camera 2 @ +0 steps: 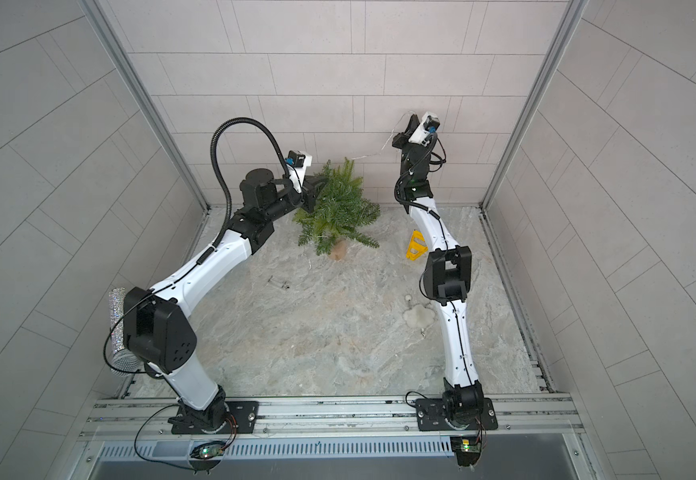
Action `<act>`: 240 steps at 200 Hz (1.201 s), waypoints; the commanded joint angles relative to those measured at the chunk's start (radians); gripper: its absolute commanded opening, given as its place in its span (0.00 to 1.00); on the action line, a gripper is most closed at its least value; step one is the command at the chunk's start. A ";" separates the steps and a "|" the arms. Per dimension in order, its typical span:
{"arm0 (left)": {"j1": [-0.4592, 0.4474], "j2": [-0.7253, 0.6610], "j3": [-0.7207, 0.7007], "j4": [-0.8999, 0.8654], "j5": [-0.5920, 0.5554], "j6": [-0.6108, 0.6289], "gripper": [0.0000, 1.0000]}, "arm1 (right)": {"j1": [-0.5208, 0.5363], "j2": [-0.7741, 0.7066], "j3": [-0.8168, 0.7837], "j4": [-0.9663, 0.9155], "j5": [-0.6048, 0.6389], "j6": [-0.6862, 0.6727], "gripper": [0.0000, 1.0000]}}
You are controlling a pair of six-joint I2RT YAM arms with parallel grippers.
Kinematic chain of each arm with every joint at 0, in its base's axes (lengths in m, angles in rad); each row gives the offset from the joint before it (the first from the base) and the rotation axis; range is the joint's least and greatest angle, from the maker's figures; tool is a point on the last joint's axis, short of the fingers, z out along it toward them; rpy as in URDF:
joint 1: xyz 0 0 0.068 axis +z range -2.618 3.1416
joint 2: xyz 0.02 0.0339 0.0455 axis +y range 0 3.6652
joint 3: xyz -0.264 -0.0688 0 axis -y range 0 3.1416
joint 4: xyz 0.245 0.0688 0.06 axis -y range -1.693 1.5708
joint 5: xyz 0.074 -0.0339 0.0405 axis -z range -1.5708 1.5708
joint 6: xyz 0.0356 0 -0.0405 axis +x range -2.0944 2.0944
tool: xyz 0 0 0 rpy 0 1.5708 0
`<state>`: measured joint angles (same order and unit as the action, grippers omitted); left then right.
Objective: Remove string lights from the small christmas tree
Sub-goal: Remove the light string from the Christmas tree.
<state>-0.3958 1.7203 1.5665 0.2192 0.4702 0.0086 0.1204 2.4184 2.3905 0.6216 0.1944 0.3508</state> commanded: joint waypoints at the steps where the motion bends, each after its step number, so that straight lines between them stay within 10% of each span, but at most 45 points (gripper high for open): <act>1: -0.005 -0.023 0.011 -0.021 0.021 0.007 0.00 | -0.028 -0.099 -0.131 0.017 0.078 -0.014 0.00; 43: -0.005 -0.020 0.012 -0.027 0.026 0.017 0.00 | -0.043 -0.299 -0.504 0.110 0.026 -0.026 0.00; 80: -0.005 -0.020 0.017 -0.029 0.035 0.030 0.00 | -0.042 -0.436 -0.803 0.201 -0.072 0.047 0.46; 146: -0.004 -0.018 0.023 -0.029 0.066 0.035 0.00 | -0.112 -0.686 -1.166 -0.066 -0.290 0.176 0.64; 240: -0.004 -0.023 0.011 -0.010 0.088 0.026 0.00 | -0.039 -0.400 -0.586 -0.306 -1.030 -0.137 0.57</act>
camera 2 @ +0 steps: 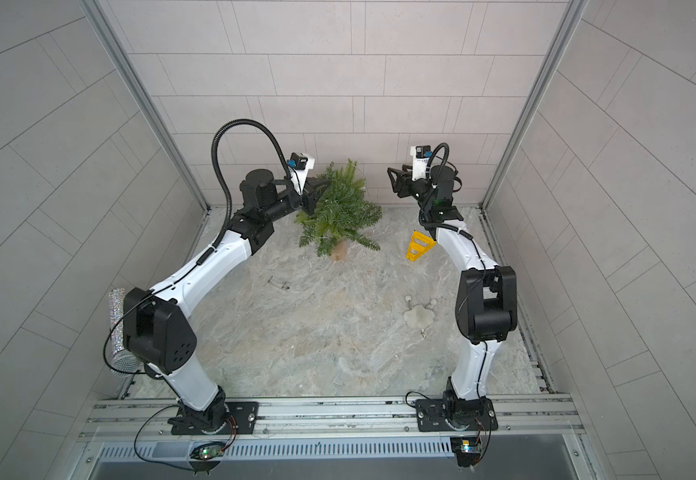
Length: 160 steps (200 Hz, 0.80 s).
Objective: Remove string lights from the small christmas tree
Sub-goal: Remove the light string from the Christmas tree.
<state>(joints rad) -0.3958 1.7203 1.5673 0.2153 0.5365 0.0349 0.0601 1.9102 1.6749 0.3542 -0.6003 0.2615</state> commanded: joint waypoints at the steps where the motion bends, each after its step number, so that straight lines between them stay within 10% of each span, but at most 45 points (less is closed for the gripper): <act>1: -0.004 -0.022 0.010 -0.005 0.021 -0.001 0.00 | 0.023 0.112 0.135 -0.037 -0.240 -0.046 0.57; 83: -0.002 -0.029 0.004 -0.017 0.002 0.017 0.00 | 0.089 0.345 0.604 -0.418 -0.289 -0.235 0.53; 160: -0.002 -0.032 0.005 -0.019 0.005 0.020 0.00 | 0.093 0.365 0.638 -0.547 -0.250 -0.356 0.49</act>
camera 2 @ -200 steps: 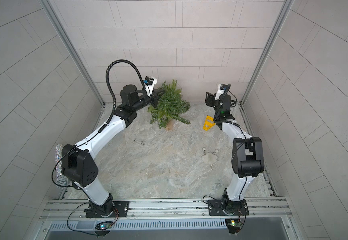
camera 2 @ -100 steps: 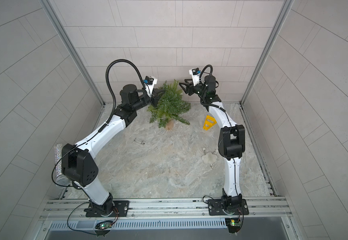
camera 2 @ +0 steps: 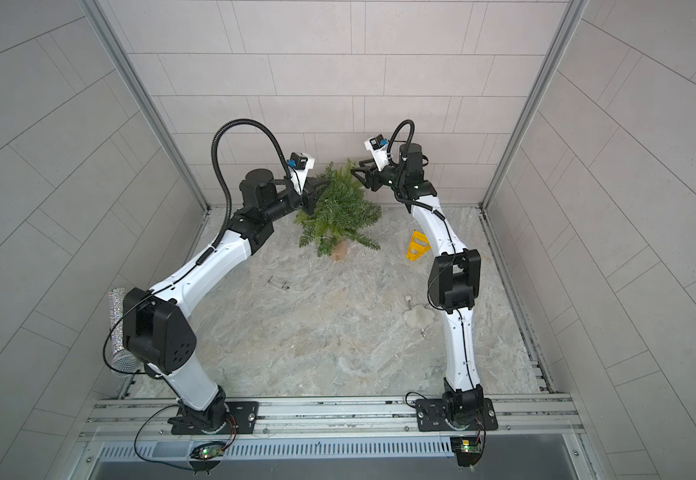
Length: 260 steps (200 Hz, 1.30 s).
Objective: Remove string lights from the small christmas tree
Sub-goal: Remove the light string from the Christmas tree.
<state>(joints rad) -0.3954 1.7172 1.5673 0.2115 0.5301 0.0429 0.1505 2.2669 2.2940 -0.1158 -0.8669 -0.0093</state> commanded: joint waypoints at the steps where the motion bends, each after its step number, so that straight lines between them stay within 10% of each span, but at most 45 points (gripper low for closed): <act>1: -0.002 -0.029 0.004 -0.016 0.011 0.012 0.00 | 0.004 0.009 0.019 -0.080 0.018 -0.087 0.49; 101: -0.001 -0.022 0.005 -0.004 0.015 0.001 0.00 | 0.039 0.112 0.193 -0.142 0.140 -0.173 0.32; 156: -0.002 -0.025 0.002 -0.004 0.016 0.004 0.00 | 0.042 0.094 0.192 -0.118 0.183 -0.180 0.00; 260: 0.000 -0.026 0.001 -0.007 0.026 -0.007 0.00 | 0.053 0.094 0.251 0.013 0.327 -0.100 0.00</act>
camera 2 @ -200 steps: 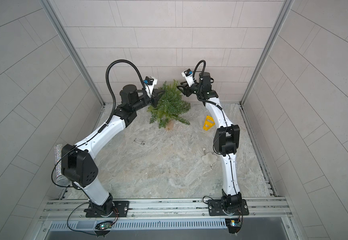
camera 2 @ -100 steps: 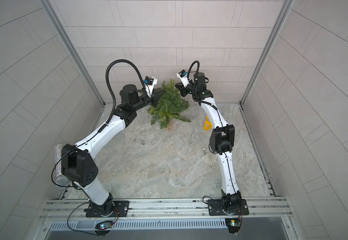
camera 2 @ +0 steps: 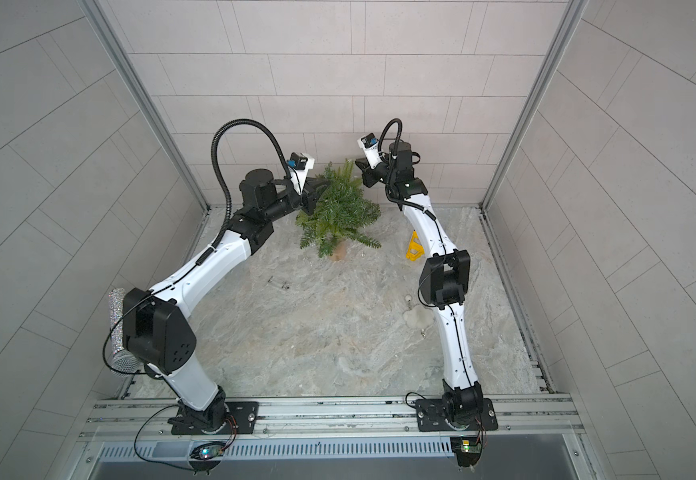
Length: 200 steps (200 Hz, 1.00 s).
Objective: Remove string lights from the small christmas tree
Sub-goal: Remove the light string from the Christmas tree.
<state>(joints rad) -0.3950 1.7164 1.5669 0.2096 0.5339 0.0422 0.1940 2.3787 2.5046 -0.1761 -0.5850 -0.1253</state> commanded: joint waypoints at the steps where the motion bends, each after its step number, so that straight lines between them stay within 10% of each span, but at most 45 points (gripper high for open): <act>1: -0.002 -0.025 0.002 -0.006 0.022 -0.006 0.00 | 0.011 -0.017 0.040 0.075 0.047 0.018 0.00; 200: -0.002 -0.024 0.015 -0.043 0.028 0.000 0.00 | -0.053 0.135 0.134 0.139 0.347 0.095 0.00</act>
<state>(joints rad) -0.3950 1.7149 1.5669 0.2028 0.5423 0.0395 0.1745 2.5263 2.6366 -0.0360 -0.2802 -0.0422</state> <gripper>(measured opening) 0.060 0.041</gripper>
